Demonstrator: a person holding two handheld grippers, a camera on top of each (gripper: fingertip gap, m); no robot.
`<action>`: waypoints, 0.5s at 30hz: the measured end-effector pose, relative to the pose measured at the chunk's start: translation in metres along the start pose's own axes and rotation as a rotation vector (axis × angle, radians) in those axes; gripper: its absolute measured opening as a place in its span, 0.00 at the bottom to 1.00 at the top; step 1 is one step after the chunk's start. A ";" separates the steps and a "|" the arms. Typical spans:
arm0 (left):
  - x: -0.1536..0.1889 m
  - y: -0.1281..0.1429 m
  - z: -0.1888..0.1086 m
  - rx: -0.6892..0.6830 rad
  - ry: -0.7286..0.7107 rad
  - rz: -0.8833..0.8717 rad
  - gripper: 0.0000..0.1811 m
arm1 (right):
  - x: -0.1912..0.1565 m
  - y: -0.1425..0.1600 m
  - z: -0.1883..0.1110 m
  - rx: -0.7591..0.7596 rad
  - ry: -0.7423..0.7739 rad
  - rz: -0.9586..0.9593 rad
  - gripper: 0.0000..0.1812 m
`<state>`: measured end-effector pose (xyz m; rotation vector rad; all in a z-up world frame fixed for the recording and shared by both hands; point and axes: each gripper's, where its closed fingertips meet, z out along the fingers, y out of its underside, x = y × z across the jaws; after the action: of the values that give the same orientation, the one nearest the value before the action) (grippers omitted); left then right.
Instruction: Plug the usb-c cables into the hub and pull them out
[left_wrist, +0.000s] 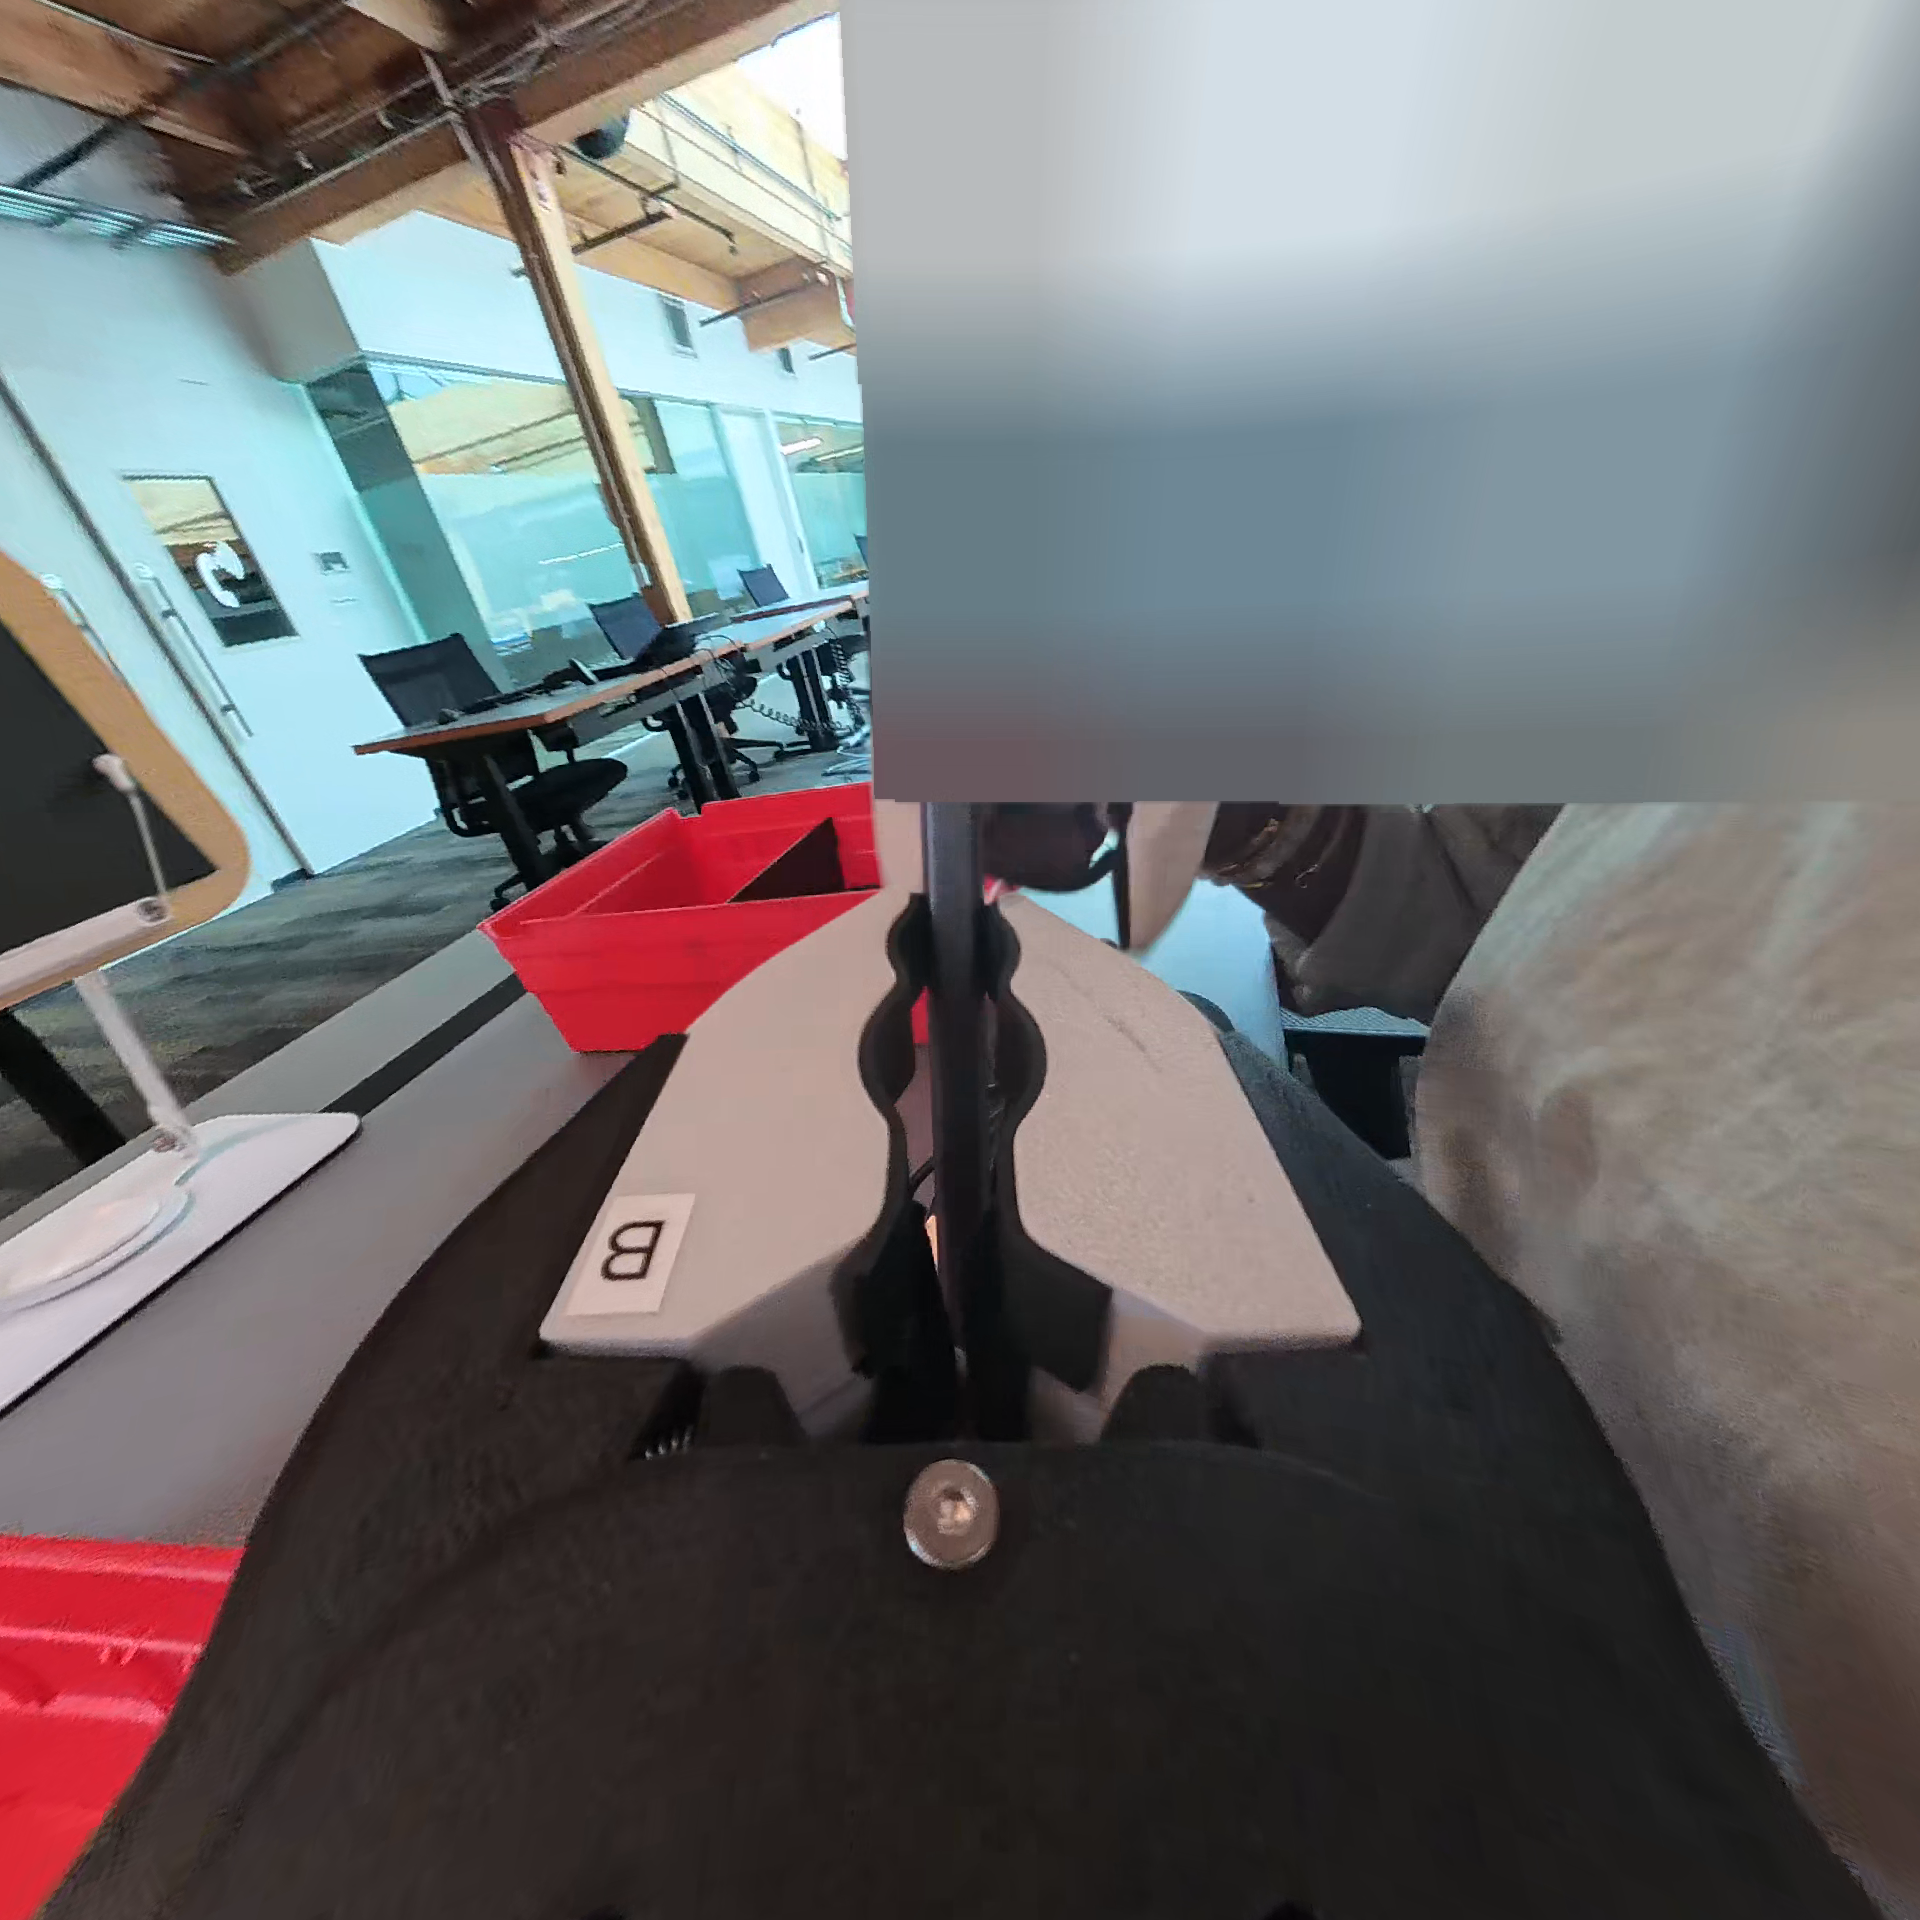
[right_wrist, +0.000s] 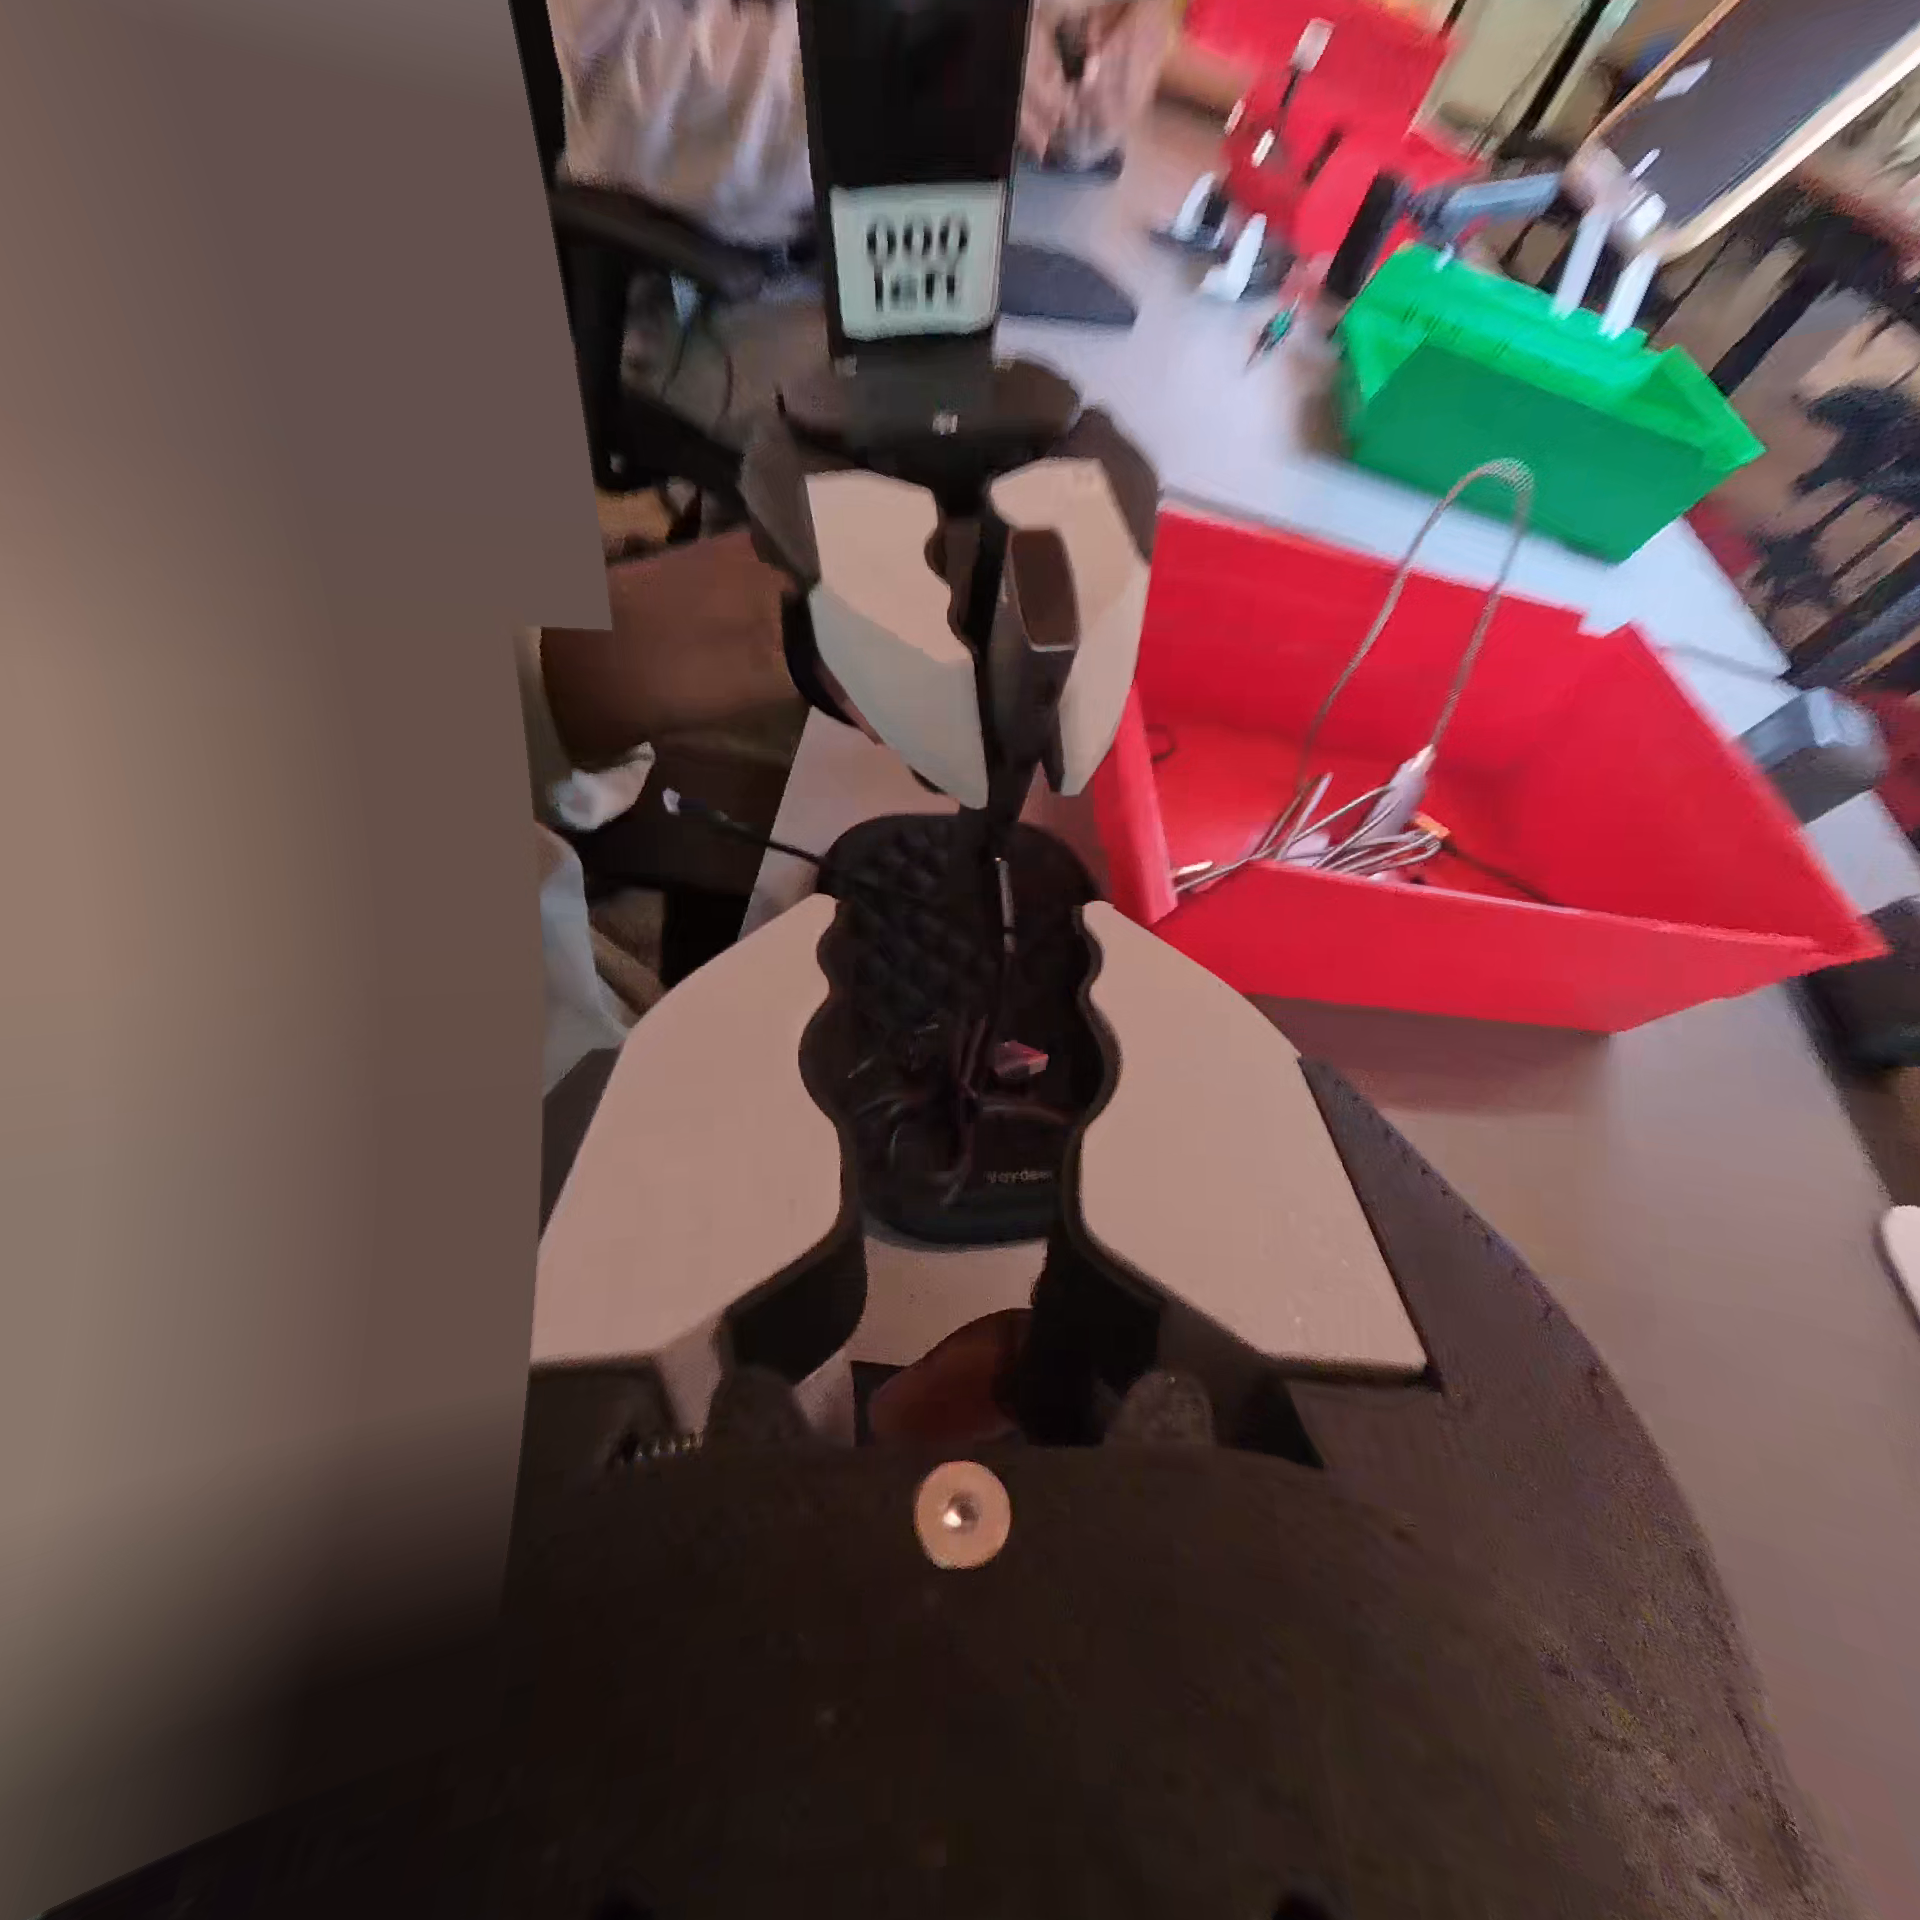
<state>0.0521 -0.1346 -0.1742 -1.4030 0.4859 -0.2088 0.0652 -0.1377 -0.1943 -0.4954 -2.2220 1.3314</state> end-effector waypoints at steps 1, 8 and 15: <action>0.003 0.000 0.001 -0.003 0.015 0.004 0.04 | 0.000 0.007 0.012 -0.039 -0.013 0.000 0.21; 0.009 0.006 0.001 -0.021 0.060 -0.005 0.04 | 0.003 0.021 0.039 -0.045 -0.002 0.022 0.03; 0.000 0.040 -0.015 -0.257 -0.007 0.114 0.07 | 0.010 0.019 0.030 0.044 0.029 0.079 0.03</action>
<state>0.0399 -0.1408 -0.2150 -1.6204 0.6008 -0.0492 0.0405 -0.1446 -0.2207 -0.5886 -2.1651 1.4011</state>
